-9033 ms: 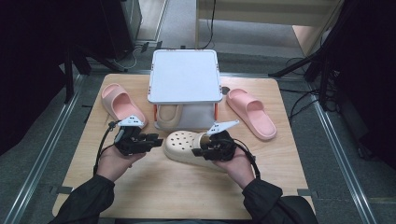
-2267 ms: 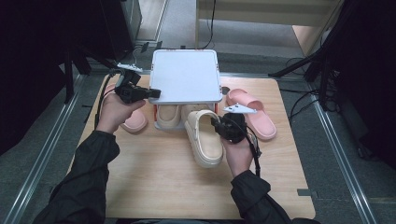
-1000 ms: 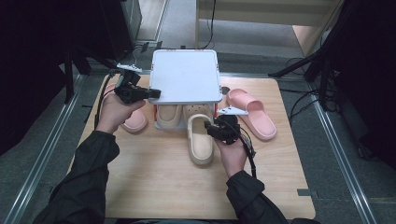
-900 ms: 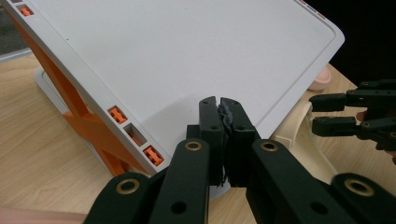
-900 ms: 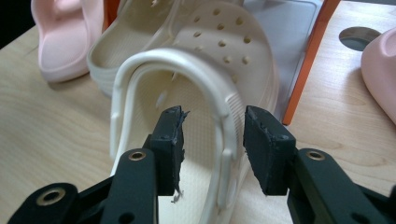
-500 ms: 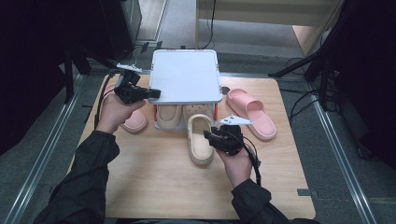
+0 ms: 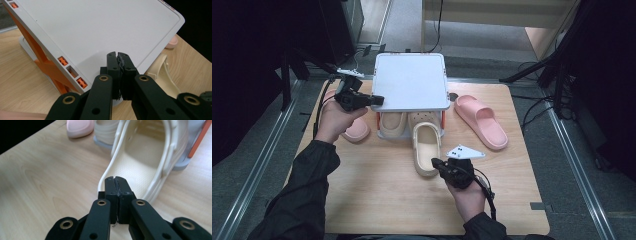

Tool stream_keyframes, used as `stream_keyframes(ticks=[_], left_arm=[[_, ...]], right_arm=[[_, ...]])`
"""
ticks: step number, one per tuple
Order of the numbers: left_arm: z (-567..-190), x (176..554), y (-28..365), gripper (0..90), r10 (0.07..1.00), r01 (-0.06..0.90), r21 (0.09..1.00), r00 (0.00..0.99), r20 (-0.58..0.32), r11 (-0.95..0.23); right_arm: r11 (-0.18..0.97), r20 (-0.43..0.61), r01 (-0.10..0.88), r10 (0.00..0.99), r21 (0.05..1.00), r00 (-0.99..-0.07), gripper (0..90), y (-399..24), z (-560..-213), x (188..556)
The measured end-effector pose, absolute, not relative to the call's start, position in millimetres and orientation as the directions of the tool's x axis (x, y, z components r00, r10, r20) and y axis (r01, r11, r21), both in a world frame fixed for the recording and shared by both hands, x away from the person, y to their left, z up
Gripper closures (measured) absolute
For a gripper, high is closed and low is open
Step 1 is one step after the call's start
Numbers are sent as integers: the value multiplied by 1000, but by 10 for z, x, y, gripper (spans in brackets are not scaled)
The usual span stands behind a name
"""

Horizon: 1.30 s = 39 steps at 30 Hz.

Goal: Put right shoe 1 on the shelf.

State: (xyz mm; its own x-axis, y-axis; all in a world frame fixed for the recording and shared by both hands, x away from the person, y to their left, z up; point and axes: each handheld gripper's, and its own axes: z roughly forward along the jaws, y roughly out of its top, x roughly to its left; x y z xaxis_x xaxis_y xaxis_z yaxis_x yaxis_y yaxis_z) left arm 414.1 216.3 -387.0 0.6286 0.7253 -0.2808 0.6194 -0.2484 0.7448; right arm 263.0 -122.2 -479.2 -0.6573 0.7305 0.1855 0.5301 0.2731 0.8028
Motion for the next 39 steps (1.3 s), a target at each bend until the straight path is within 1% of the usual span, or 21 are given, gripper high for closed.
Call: stream_keyframes(ticks=[4, 7, 13, 16, 19, 26, 27, 30, 34, 39], left_arm=[[-3872, 4141, 2164, 882, 724, 617, 746, 631, -279, -250], [-3872, 4141, 2166, 884, 724, 616, 746, 631, -278, -251], [-3874, 4144, 2168, 885, 722, 618, 746, 631, -283, -247], [-3878, 4145, 2174, 884, 719, 616, 747, 634, -283, -249], [-3879, 4146, 2178, 885, 718, 616, 747, 635, -285, -248], [-3882, 4144, 2162, 884, 717, 615, 749, 635, -286, -246], [-3882, 4144, 2162, 884, 718, 615, 749, 635, -285, -247], [-3882, 4143, 2162, 884, 718, 614, 749, 636, -283, -248], [-3885, 4145, 2166, 884, 715, 614, 750, 637, -287, -246], [-3886, 4145, 2167, 884, 715, 613, 751, 638, -287, -245]], right_arm=[[306, 170, 534, 725, 788, -667, 900, -1201, -4930, 2490], [315, 187, 557, 722, 768, -666, 900, -1201, -5044, 2418], [350, 172, 577, 729, 738, -663, 900, -1181, -5192, 2441], [370, 146, 576, 737, 729, -660, 900, -1163, -5230, 2524], [379, 145, 572, 730, 727, -668, 900, -1125, -5231, 2582], [369, 122, 534, 727, 761, -675, 900, -1007, -5097, 2745], [369, 120, 534, 729, 761, -674, 900, -994, -5090, 2777], [338, 172, 563, 725, 754, -666, 900, -975, -5089, 2922], [330, 167, 564, 736, 757, -656, 900, -975, -5073, 3104], [347, 131, 555, 751, 756, -648, 900, -969, -5053, 3275]])
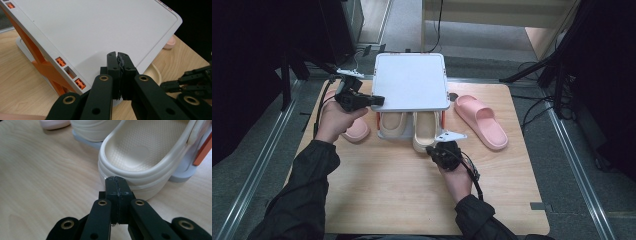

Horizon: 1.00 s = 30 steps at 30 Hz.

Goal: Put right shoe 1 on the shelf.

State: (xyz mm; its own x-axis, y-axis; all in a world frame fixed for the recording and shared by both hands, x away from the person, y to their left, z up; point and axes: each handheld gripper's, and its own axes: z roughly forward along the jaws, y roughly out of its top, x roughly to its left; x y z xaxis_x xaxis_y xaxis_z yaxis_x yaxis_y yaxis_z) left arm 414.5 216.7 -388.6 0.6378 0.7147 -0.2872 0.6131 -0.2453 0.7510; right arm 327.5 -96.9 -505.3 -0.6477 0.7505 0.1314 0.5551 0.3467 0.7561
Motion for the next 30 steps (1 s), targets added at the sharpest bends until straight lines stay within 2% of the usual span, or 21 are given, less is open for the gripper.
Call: stream_keyframes(ticks=[9, 12, 17, 22, 26, 30], left_arm=[[-3887, 4146, 2171, 883, 712, 616, 749, 638, -292, -244], [-3886, 4145, 2168, 881, 713, 615, 750, 638, -292, -244], [-3887, 4147, 2173, 875, 709, 617, 749, 639, -298, -241], [-3863, 4141, 2179, 808, 720, 629, 742, 624, -304, -231], [-3818, 4110, 2184, 719, 731, 634, 737, 615, -295, -235], [-3752, 4028, 2189, 714, 729, 622, 749, 619, -292, -228]], right_arm=[[387, 93, 536, 742, 750, -664, 900, -949, -5019, 3556], [368, 117, 547, 741, 752, -661, 900, -944, -5028, 3628], [376, 102, 538, 742, 755, -663, 886, -891, -5046, 3700], [352, 143, 552, 734, 756, -663, 899, -895, -5027, 3661], [360, 150, 536, 709, 763, -689, 887, -913, -4965, 3548], [368, 152, 521, 688, 770, -710, 872, -961, -4893, 3433]])
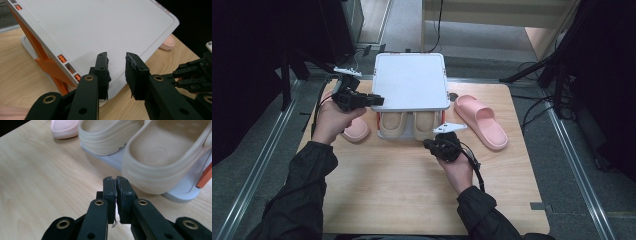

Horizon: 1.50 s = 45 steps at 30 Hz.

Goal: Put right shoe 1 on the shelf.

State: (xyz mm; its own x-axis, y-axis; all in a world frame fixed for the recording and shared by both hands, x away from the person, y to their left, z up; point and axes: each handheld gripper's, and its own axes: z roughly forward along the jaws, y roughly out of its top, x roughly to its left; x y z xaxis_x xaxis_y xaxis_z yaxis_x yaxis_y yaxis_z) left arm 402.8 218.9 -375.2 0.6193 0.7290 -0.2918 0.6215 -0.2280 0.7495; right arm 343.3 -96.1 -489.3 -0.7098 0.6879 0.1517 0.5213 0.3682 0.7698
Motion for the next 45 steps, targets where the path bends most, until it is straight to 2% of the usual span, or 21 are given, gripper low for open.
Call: stream_keyframes(ticks=[6, 12, 18, 25, 35, 41, 45], left_arm=[[-3685, 3928, 2246, 634, 730, 621, 756, 612, -304, -206], [-3645, 3793, 2320, 565, 736, 629, 752, 602, -308, -200], [-3684, 3672, 2444, 530, 766, 628, 757, 572, -293, -180], [-3778, 3548, 2593, 727, 801, 632, 761, 527, -286, -144], [-4076, 3523, 2812, 745, 834, 663, 742, 463, -301, -99], [-4177, 3480, 2975, 834, 865, 665, 745, 406, -296, -57], [-4265, 3475, 3094, 834, 881, 666, 745, 374, -291, -37]], right_arm=[[340, 206, 525, 653, 781, -729, 798, -1128, -4829, 3273], [314, 237, 500, 603, 807, -762, 643, -1272, -4697, 3208], [306, 236, 464, 563, 831, -792, 596, -1402, -4631, 3169], [311, 261, 484, 549, 818, -794, 546, -1468, -4631, 3106], [301, 235, 474, 581, 827, -779, 524, -1654, -4558, 3170], [307, 241, 496, 598, 812, -764, 539, -1646, -4579, 3254], [323, 228, 488, 594, 811, -771, 546, -1607, -4590, 3284]])
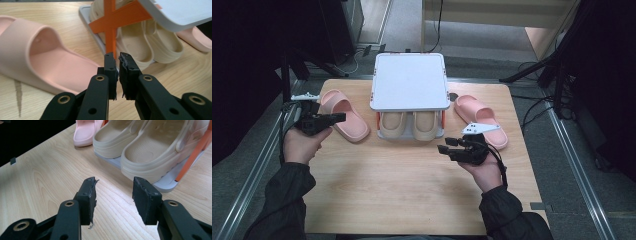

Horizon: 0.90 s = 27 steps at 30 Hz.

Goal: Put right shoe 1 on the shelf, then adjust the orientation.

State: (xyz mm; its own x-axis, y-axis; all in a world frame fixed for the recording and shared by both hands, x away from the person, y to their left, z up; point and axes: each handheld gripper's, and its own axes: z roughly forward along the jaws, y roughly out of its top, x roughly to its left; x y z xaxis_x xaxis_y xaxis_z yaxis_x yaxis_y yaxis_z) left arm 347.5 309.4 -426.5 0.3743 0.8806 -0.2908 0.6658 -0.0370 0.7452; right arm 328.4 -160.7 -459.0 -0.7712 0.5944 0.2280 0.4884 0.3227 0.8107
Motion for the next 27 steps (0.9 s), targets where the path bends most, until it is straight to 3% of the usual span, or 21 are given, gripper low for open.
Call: stream_keyframes(ticks=[5, 27], left_arm=[[-4350, 3500, 3154, 893, 892, 675, 736, 357, -279, -39], [-4794, 3904, 3248, 894, 914, 734, 679, 289, -285, -21]], right_arm=[[337, 224, 487, 589, 806, -777, 553, -1564, -4609, 3294], [324, 222, 506, 623, 800, -750, 574, -1621, -4670, 3247]])
